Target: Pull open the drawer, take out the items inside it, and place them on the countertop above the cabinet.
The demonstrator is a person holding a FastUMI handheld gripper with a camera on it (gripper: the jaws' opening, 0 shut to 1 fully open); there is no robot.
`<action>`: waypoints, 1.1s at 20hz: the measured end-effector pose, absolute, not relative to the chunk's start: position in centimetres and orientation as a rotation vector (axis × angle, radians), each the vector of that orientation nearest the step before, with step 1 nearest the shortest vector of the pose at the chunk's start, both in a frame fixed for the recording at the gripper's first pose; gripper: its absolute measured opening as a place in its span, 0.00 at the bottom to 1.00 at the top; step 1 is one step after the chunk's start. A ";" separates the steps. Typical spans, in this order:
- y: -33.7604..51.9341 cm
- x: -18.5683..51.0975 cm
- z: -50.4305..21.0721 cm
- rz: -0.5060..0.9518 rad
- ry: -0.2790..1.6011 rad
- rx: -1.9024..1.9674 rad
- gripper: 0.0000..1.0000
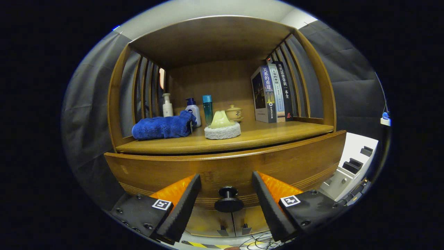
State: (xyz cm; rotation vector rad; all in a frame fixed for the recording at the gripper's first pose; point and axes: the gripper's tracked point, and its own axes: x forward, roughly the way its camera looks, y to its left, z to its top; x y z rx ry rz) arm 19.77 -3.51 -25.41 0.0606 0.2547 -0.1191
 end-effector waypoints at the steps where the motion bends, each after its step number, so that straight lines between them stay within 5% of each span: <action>1: -3.6 20.2 -25.4 -0.120 0.258 0.062 0.98; 14: -3.9 21.2 -23.2 -0.136 0.191 0.019 0.98; 22: -2.7 14.1 -16.9 -0.096 0.152 0.025 0.98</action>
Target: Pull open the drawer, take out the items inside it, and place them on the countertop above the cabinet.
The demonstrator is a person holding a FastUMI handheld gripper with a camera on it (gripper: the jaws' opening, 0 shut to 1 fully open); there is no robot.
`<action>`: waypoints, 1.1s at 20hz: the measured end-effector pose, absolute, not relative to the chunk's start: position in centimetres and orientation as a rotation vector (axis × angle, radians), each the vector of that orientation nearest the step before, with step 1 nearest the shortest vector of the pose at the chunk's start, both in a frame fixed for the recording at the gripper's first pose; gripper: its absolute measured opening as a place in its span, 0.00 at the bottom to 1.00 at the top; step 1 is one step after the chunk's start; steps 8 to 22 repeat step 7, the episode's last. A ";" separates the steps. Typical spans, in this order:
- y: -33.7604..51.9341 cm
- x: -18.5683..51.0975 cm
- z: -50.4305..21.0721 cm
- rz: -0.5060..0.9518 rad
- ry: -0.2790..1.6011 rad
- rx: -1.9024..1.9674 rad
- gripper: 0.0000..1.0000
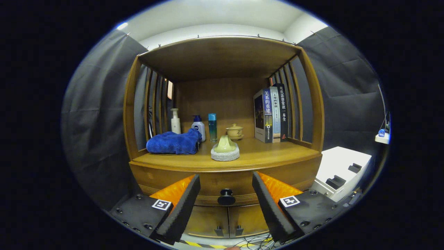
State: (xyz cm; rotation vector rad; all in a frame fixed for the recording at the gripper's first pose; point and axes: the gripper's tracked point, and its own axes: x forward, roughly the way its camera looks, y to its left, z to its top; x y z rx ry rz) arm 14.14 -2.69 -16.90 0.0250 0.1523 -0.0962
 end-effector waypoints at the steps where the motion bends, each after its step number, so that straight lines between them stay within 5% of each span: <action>1: -2.4 13.2 -16.0 -0.086 0.150 0.032 0.98; 7: -1.8 7.1 -8.4 -0.046 0.088 0.025 0.98; 22: -1.8 7.1 -8.4 -0.046 0.088 0.025 0.98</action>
